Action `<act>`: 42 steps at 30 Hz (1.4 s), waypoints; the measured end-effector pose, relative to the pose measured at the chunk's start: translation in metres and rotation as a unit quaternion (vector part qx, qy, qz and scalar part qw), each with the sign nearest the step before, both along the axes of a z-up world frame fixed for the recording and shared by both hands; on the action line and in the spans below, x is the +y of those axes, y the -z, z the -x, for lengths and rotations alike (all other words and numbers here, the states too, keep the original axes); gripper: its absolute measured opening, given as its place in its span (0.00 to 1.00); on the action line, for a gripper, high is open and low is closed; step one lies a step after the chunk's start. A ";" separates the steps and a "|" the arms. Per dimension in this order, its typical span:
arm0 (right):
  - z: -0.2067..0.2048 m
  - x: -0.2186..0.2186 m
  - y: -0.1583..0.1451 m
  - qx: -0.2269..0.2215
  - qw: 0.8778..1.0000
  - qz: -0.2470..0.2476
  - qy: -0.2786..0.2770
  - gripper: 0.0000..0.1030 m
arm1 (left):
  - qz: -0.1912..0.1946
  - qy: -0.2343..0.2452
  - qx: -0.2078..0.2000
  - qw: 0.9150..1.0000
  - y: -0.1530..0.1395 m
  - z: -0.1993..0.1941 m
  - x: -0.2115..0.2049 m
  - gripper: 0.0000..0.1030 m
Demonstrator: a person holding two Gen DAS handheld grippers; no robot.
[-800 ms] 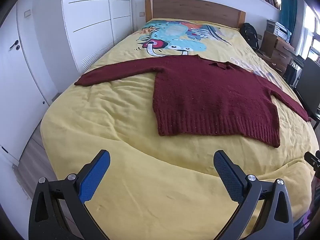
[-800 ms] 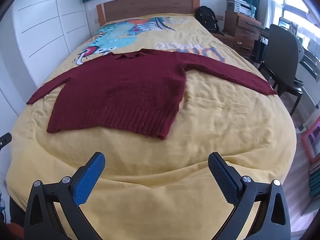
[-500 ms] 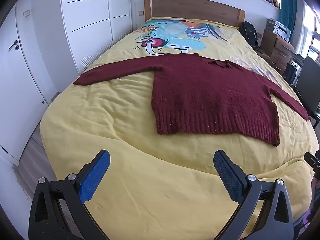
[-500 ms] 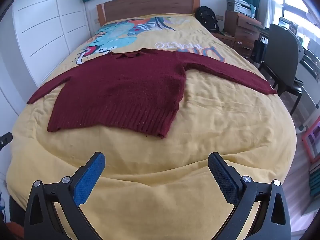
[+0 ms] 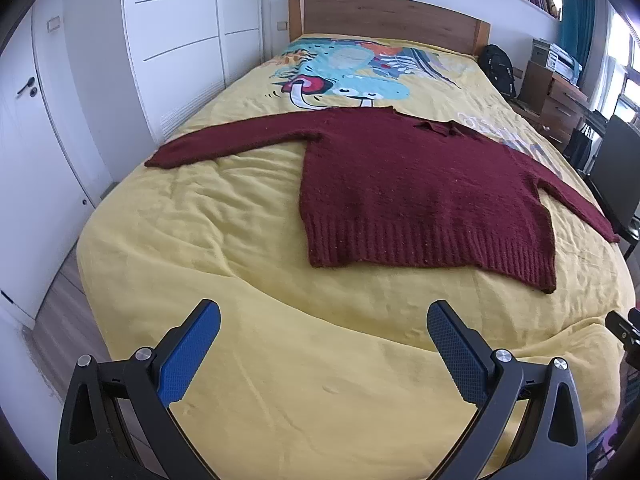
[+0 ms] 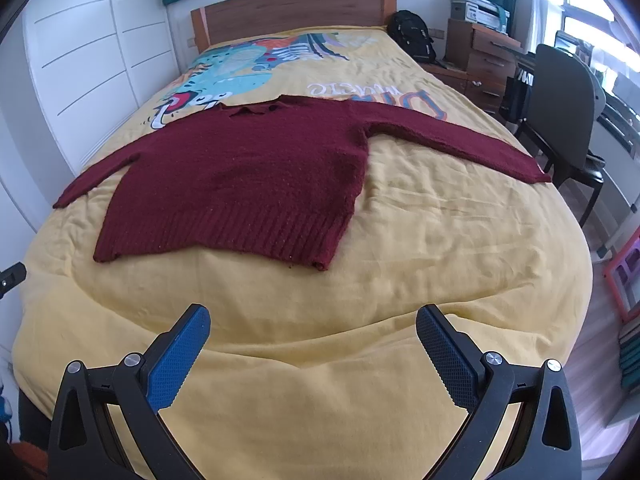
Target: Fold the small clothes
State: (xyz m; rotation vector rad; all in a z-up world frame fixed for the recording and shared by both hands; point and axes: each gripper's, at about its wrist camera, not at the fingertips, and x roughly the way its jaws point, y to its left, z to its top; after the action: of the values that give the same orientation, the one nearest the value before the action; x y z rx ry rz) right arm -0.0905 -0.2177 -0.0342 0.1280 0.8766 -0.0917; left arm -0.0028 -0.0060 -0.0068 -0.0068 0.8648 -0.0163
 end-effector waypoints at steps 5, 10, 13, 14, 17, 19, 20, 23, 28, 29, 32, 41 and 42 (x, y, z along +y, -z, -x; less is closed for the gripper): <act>0.002 0.000 0.001 0.000 1.000 0.001 0.000 1.00 | 0.008 0.005 0.006 1.000 0.001 -0.001 -0.001 0.99; 0.003 -0.001 0.002 0.002 1.000 0.000 0.002 1.00 | 0.016 0.010 0.013 1.000 0.001 -0.002 -0.002 0.99; 0.002 -0.001 0.003 0.003 1.000 0.000 0.003 1.00 | 0.027 0.010 0.018 0.999 0.003 -0.003 0.000 0.99; 0.003 -0.001 0.003 0.003 1.000 0.001 0.003 1.00 | 0.028 0.010 0.018 0.999 0.002 -0.003 0.000 0.99; 0.003 -0.001 0.003 0.003 1.000 0.000 0.003 1.00 | 0.028 0.011 0.018 0.999 0.002 -0.003 0.000 0.99; 0.002 -0.001 0.004 0.004 1.000 0.000 0.004 1.00 | 0.028 0.011 0.019 0.999 0.003 -0.004 0.000 0.99; 0.002 -0.001 0.004 0.004 1.000 0.000 0.004 1.00 | 0.027 0.011 0.019 0.999 0.003 -0.004 -0.001 0.99; 0.002 -0.001 0.004 0.004 1.000 -0.001 0.005 1.00 | 0.026 0.010 0.018 0.999 0.003 -0.004 -0.001 0.99; 0.001 -0.002 0.005 0.004 1.000 -0.001 0.004 1.00 | 0.026 0.010 0.012 1.000 0.005 -0.004 -0.002 0.99; 0.001 -0.002 0.005 0.004 1.000 -0.001 0.004 1.00 | 0.025 0.010 0.012 1.000 0.005 -0.004 -0.002 0.99; 0.001 -0.003 0.005 0.002 1.000 -0.002 0.005 1.00 | 0.026 0.010 0.013 1.000 0.004 -0.004 -0.002 0.99; 0.001 -0.004 0.006 0.001 1.000 0.000 0.006 1.00 | 0.022 0.014 0.017 1.000 0.005 -0.005 -0.002 0.99; 0.002 -0.003 0.006 0.001 1.000 0.000 0.006 1.00 | 0.022 0.015 0.018 0.999 0.005 -0.005 -0.003 0.99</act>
State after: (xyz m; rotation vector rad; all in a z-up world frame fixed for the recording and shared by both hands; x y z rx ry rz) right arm -0.0922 -0.2212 -0.0401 0.1343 0.8777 -0.1035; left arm 0.0019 -0.0087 -0.0119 -0.0352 0.9005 -0.0632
